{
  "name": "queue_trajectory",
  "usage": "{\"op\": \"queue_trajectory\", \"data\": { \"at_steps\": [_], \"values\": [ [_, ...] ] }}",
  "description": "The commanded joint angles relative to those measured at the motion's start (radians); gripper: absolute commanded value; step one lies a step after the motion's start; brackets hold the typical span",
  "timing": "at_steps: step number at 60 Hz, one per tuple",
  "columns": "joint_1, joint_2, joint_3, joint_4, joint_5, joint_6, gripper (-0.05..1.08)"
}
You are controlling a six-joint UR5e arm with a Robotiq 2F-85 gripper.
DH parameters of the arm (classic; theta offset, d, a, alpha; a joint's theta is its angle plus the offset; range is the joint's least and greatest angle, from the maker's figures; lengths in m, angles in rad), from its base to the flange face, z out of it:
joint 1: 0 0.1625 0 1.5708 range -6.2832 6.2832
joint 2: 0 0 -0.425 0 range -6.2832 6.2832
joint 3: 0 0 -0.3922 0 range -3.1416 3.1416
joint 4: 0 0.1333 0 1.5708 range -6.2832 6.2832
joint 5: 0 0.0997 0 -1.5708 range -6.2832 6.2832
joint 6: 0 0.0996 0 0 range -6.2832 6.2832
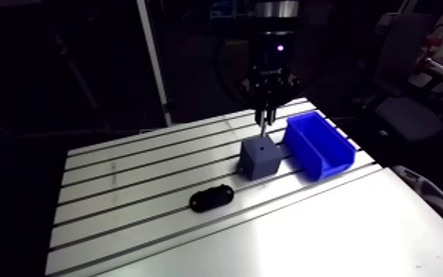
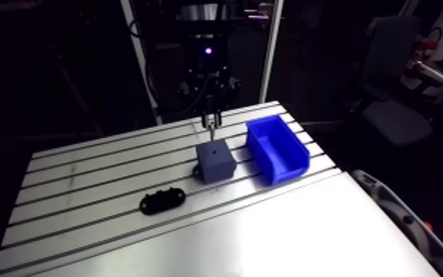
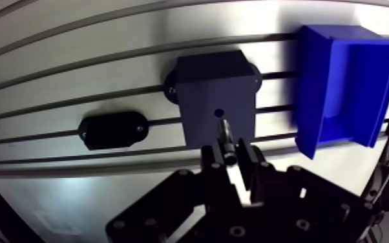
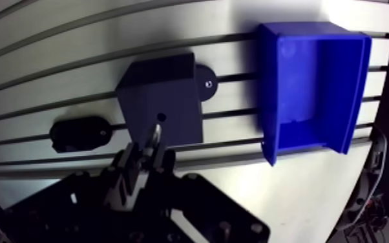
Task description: Pick up the M10 bolt and insert it into the hole until fully seated.
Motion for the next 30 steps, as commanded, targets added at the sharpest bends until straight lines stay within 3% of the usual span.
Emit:
{"op": "queue_trajectory", "data": {
  "at_steps": [1,30],
  "values": [
    [-0.001,0.001,0.026,-0.009,-0.002,0.005,1.08],
    [-0.006,0.001,0.051,-0.05,-0.002,0.001,1.08]
  ]
}}
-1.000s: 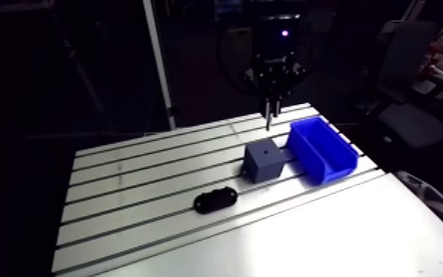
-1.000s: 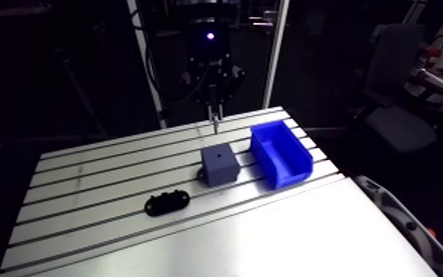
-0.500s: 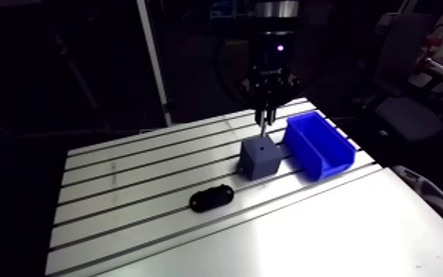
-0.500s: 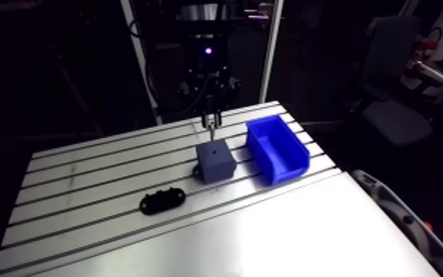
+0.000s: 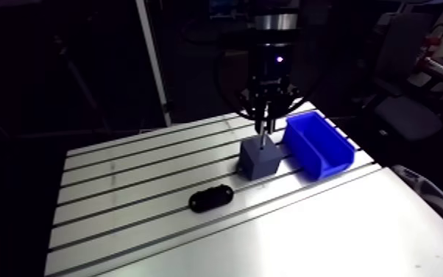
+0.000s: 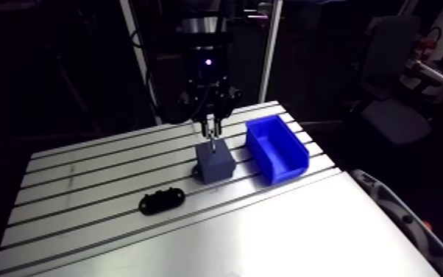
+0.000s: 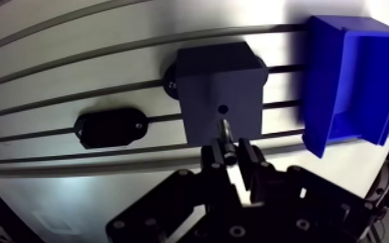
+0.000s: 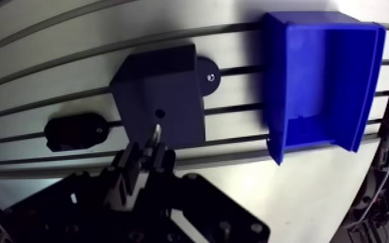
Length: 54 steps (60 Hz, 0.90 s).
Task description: Pick up the M10 bolt and insert it into the hole until fully seated.
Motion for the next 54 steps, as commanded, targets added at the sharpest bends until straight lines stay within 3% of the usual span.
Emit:
{"op": "queue_trajectory", "data": {
  "at_steps": [1,54],
  "values": [
    [-0.003,0.0,0.016,-0.041,0.003,-0.009,1.08],
    [-0.003,0.003,0.033,-0.057,0.0,-0.008,1.08]
  ]
}}
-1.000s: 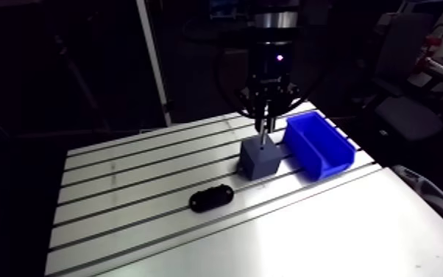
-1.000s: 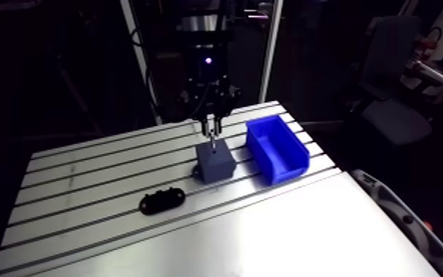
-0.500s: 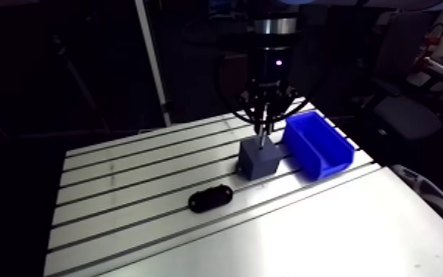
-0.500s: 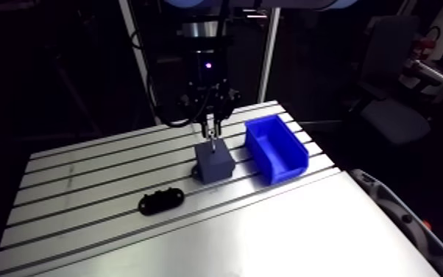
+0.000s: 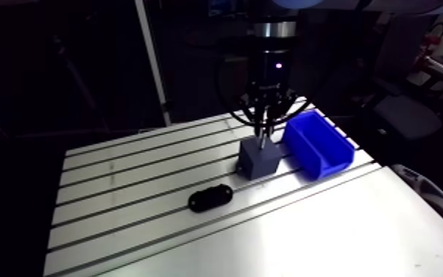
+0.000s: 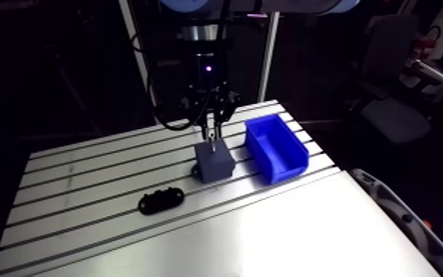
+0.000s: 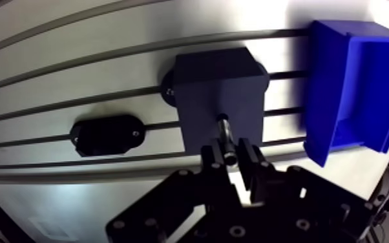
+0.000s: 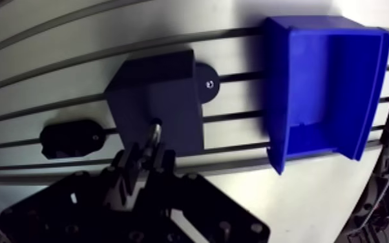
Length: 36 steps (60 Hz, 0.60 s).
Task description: Pick up the M10 bolt and insert it into the hole until fully seated.
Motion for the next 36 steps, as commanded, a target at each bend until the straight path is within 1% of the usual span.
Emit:
{"op": "queue_trajectory", "data": {
  "at_steps": [1,36],
  "values": [
    [0.0,-0.001,0.004,-0.009,0.0,-0.002,1.08],
    [0.0,0.007,0.006,-0.014,-0.001,-0.004,1.08]
  ]
}}
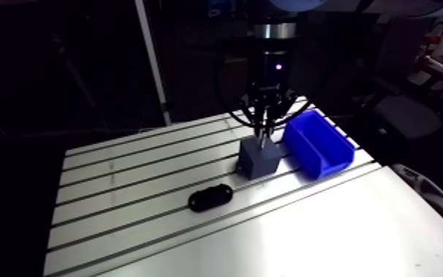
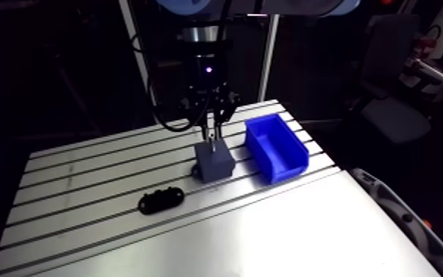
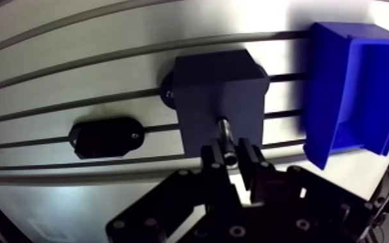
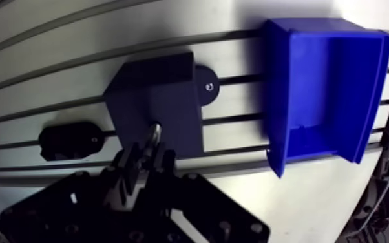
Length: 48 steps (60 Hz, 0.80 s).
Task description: Pick up the M10 bolt and insert it into the hole until fully seated.
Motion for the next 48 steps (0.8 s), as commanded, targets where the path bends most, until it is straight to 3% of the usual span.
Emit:
{"op": "queue_trajectory", "data": {
  "at_steps": [1,36,37,38,39,40,41,42,48],
  "values": [
    [0.0,0.005,0.0,-0.001,0.0,0.0,1.08],
    [0.0,0.013,0.015,-0.031,0.0,0.001,1.05],
    [0.0,0.013,0.016,-0.036,-0.002,0.004,0.95],
    [0.0,0.013,0.016,-0.036,-0.002,0.004,0.95],
    [0.0,0.013,0.017,-0.039,0.0,0.003,0.76],
    [0.0,0.013,0.017,-0.039,0.0,0.003,0.76],
    [0.0,0.013,0.018,-0.043,0.0,0.002,0.46],
    [0.0,0.013,0.02,-0.045,0.0,-0.001,0.04],
    [-0.002,0.011,0.022,-0.052,0.0,0.0,0.0]
  ]
}}
